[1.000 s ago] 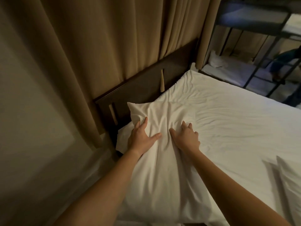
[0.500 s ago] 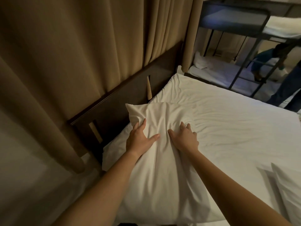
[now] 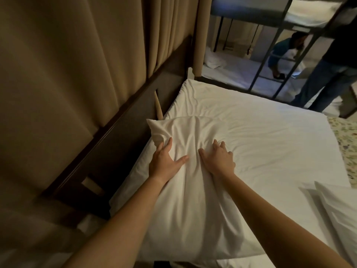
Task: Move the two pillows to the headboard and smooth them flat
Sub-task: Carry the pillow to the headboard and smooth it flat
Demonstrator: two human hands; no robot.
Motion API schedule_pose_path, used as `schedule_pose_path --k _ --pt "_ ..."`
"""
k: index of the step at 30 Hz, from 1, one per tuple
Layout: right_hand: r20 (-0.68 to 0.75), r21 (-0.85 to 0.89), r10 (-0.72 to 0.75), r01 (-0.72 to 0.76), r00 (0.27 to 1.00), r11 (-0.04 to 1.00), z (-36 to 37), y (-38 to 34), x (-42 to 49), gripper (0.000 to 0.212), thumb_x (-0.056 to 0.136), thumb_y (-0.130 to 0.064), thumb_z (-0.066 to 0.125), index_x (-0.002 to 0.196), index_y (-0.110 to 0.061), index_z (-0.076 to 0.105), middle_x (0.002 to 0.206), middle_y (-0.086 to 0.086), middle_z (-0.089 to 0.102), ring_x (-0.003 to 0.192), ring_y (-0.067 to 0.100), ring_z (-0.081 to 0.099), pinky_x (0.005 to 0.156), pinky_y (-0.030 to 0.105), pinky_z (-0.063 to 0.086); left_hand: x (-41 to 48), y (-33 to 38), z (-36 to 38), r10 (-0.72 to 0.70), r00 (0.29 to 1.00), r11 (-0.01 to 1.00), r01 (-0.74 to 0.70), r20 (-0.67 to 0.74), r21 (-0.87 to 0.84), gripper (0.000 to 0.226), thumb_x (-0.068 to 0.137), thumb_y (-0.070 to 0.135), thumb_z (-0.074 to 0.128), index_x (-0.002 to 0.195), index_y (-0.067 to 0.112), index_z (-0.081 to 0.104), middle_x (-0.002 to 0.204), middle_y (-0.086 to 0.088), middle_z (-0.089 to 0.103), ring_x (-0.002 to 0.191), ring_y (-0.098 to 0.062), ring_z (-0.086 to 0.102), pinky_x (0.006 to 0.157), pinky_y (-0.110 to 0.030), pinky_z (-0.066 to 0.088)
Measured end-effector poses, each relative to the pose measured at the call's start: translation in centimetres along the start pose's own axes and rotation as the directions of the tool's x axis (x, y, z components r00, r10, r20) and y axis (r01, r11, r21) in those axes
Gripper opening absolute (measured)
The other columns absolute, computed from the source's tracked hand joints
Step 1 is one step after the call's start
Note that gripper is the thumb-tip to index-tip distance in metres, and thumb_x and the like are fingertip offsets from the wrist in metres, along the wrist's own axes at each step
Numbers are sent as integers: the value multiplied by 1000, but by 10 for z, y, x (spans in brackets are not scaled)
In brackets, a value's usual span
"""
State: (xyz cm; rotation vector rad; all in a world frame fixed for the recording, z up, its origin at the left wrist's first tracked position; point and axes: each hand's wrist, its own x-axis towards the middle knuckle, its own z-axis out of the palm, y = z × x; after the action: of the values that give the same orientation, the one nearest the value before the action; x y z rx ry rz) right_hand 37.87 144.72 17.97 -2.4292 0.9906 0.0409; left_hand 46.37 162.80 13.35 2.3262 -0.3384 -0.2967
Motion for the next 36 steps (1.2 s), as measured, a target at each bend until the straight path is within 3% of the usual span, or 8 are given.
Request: schedule_pose_path --k 5,9,18,29,36 --pt "-23 1 22 -22 999 1000 8 -32 27 79 93 -70 51 156 -24 40 155 3 42 135 43 45 104 60 44 40 -8 -20 29 999 999 -29 30 -21 114 71 85 68 166 35 29 169 1 31 153 -26 38 118 -45 42" --pt "-14 11 28 -27 1000 1000 15 -46 47 83 92 -70 50 160 -25 36 165 2 35 139 45 41 108 62 42 62 -13 -25 34 999 999 -33 22 -27 110 75 80 72 166 35 29 171 1 29 155 -26 35 120 -45 40" --pt "-3 11 -17 17 1000 1000 22 -39 123 83 92 -70 49 159 -23 38 157 3 41 134 45 45 106 62 44 119 -2 1 -4 1000 1000 4 4 -10 108 77 80 71 167 37 27 173 1 25 157 -27 31 121 -48 40" --pt "60 25 -102 101 993 995 47 44 308 85 98 -66 52 166 -20 30 168 5 32 139 47 41 111 62 42 243 26 137 -98 992 993 102 -79 56 112 70 91 62 165 43 26 174 4 24 157 -25 28 118 -46 37" --pt "98 21 -144 142 985 990 18 90 408 83 99 -63 52 166 -18 32 165 4 35 138 45 42 109 61 43 306 82 212 -157 983 987 159 -90 15 114 68 89 65 165 40 30 174 3 24 157 -25 29 121 -46 36"
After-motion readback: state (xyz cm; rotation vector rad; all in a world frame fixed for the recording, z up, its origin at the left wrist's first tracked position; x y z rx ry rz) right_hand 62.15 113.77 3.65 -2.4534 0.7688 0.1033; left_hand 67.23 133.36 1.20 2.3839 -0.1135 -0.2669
